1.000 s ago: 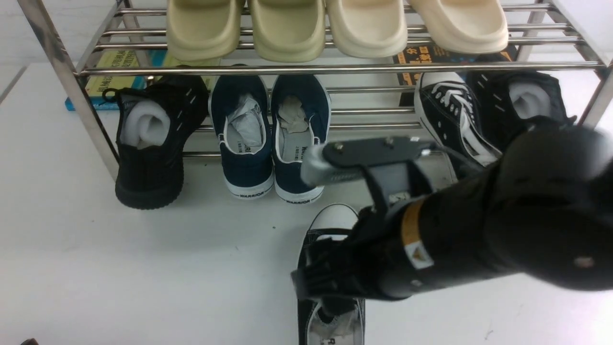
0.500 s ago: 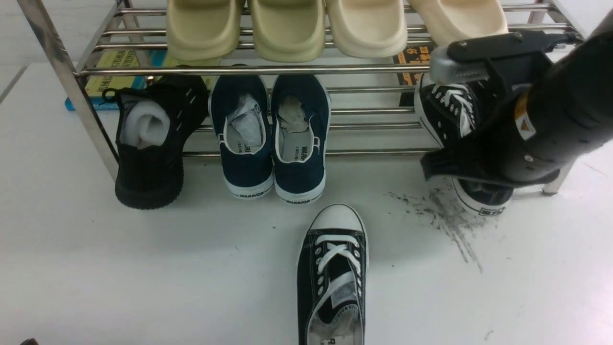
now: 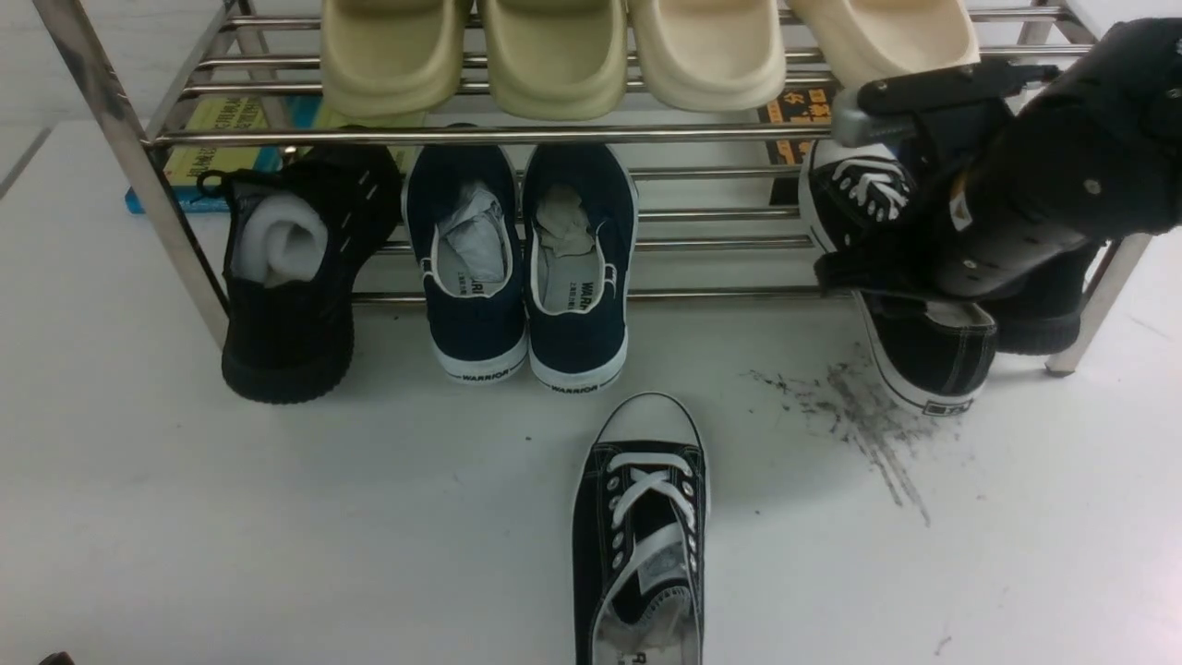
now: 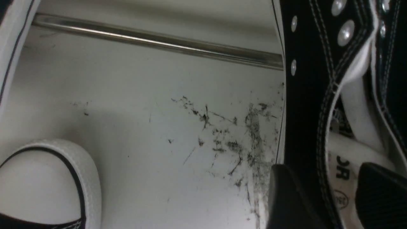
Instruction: Take the shoes off the shelf with your hand on the white table.
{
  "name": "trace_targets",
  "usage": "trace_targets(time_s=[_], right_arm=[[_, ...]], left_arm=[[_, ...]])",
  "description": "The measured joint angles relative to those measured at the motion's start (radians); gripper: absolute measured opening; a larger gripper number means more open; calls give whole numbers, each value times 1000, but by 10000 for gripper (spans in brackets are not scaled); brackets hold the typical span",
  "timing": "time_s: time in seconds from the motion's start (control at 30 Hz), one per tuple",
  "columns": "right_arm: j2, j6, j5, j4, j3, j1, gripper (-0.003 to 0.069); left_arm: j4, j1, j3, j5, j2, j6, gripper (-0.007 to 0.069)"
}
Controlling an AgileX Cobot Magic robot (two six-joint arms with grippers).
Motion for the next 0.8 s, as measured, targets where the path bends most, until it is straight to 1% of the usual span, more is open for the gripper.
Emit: trace_targets(time_s=[0.07,0.13,0.27,0.3,0.37,0.4,0.43,0.47,0.53,0.57,0.6,0.73,0.8], right_arm=[[22,0,-27,-22,0,0,383],[48,0,-48,-58,0,0,397],[83,0,-61,-104,0,0,391],[93,0,-61,-116,0,0,376],[101,0,-57,-124,0,0,307],[102,0,-55,-127,0,0,260],[102,0,-55,-127,0,0,260],[102,0,-44,-130,0,0,171],[91,0,-31,-128,0,2,43],[83,0,-20,-126,0,5,15],[71,0,5,-120,0,10,1],[5,0,123,-78,-4,46,0],[-59,0,194,-36,-9,87,0]], left_arm=[[0,0,0,0,0,0,242],[0,0,0,0,0,0,242],[0,0,0,0,0,0,242],[0,0,0,0,0,0,242],[0,0,0,0,0,0,242],[0,0,0,0,0,0,242],[0,0,0,0,0,0,242],[0,0,0,0,0,0,242],[0,0,0,0,0,0,242],[0,0,0,0,0,0,242],[0,0,0,0,0,0,242],[0,0,0,-1,0,0,242],[1,0,0,-1,0,0,242]])
